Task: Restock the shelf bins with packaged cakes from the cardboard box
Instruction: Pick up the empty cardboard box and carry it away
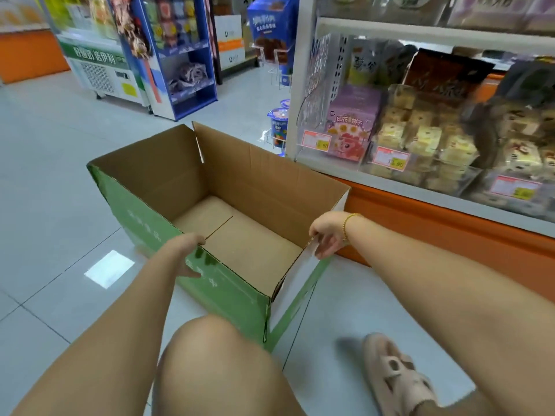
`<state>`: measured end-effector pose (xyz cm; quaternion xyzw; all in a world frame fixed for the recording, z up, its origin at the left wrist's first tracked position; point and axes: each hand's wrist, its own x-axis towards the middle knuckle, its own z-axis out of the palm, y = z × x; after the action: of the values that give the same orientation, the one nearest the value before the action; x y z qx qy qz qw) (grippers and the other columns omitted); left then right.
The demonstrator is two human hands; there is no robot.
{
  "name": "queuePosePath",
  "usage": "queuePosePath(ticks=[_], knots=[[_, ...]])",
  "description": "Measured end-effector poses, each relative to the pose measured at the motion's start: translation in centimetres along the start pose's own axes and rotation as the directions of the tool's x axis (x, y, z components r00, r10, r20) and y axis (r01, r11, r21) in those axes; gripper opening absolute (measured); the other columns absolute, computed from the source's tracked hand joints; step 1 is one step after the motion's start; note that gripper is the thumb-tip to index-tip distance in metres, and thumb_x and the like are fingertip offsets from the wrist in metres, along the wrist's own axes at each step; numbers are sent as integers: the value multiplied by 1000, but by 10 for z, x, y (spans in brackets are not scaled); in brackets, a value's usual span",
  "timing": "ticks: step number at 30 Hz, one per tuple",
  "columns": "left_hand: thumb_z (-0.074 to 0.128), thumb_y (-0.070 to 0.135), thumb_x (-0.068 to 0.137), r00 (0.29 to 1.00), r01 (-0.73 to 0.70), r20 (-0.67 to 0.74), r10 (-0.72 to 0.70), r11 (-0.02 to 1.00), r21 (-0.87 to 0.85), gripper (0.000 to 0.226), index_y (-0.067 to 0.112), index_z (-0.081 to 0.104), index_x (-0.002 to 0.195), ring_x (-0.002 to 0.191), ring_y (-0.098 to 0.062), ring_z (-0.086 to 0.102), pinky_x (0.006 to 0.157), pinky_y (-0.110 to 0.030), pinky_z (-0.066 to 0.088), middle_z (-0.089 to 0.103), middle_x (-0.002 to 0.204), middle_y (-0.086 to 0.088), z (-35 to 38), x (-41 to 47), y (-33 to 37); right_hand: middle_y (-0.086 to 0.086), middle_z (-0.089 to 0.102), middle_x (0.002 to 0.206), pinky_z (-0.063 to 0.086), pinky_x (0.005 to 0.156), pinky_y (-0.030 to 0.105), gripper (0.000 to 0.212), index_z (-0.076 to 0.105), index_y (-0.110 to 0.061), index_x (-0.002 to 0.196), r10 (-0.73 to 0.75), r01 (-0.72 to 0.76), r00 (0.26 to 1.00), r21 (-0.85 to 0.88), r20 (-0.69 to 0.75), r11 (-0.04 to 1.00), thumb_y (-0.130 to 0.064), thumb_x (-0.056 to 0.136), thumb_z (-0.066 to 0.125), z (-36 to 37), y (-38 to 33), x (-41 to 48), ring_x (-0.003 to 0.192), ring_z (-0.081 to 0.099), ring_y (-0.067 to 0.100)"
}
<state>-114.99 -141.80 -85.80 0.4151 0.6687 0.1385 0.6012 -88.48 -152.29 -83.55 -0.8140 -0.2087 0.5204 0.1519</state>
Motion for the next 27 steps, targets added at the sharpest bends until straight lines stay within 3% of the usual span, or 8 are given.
queuePosePath(ticks=[3, 7, 10, 14, 18, 22, 24, 27], knots=[[49, 11, 96, 997, 73, 2, -74, 992, -101, 21, 7, 40, 115, 90, -35, 48, 77, -52, 51, 42, 102, -19, 9, 23, 5, 23, 66, 100, 59, 71, 30, 39, 54, 10, 115, 7, -3, 999, -122, 31, 993, -25, 100, 47, -35, -9, 9, 82, 69, 27], [51, 15, 97, 988, 128, -79, -134, 989, -76, 40, 6, 34, 132, 114, -41, 48, 94, -59, 45, 36, 125, -26, 15, 55, 28, 20, 72, 97, 58, 68, 28, 44, 65, 5, 110, -55, 78, 997, -495, 60, 865, -33, 101, 45, -82, -35, 25, 75, 70, 23], [55, 17, 96, 977, 176, -109, -181, 983, -52, 63, 1, 21, 147, 104, -49, 52, 90, -59, 46, 32, 142, -28, 10, 79, 48, 20, 73, 86, 59, 70, 31, 42, 66, 6, 97, -170, 164, 984, -675, 57, 719, -30, 100, 45, -105, -58, 42, 67, 69, 25], [61, 16, 90, 966, 232, -136, -222, 970, 66, 54, -7, 41, 136, 77, -42, 64, 73, -50, 53, 55, 117, -33, -3, 105, 51, 15, 72, 72, 60, 72, 36, 45, 69, 2, 73, -242, 213, 965, -844, 102, 492, -30, 96, 46, -120, -73, 73, 58, 68, 24], [56, 12, 94, 957, 265, -146, -250, 959, 96, 24, -8, 56, 107, 55, -30, 65, 61, -39, 55, 64, 75, -20, -4, 103, 55, 5, 69, 57, 60, 65, 32, 55, 68, -5, 60, -271, 271, 948, -869, 167, 413, -38, 97, 44, -125, -80, 88, 51, 66, 19], [48, -1, 95, 945, 306, -119, -306, 952, -18, 15, -9, 55, 106, 52, -26, 66, 49, -32, 56, 61, 79, -19, -22, 88, 47, 2, 51, 66, 37, 52, 27, 42, 49, -10, 64, -466, 210, 881, -950, 81, 231, -34, 98, 44, -112, -69, 81, 63, 51, 22], [39, -11, 93, 944, 293, -126, -304, 951, -98, 15, -6, 53, 91, 40, -18, 63, 39, -25, 52, 57, 78, -17, -29, 71, 49, 5, 51, 74, 36, 55, 28, 37, 48, -10, 69, -439, 192, 898, -933, 41, 306, -33, 97, 45, -111, -62, 75, 69, 50, 25], [34, -20, 87, 941, 299, -103, -322, 935, -194, 28, 0, 51, 76, 34, -14, 57, 36, -21, 49, 57, 65, -14, -28, 37, 62, 6, 55, 70, 39, 52, 30, 47, 45, -12, 61, -235, 143, 972, -751, -17, 644, -45, 95, 52, -124, -55, 60, 66, 57, 25]])
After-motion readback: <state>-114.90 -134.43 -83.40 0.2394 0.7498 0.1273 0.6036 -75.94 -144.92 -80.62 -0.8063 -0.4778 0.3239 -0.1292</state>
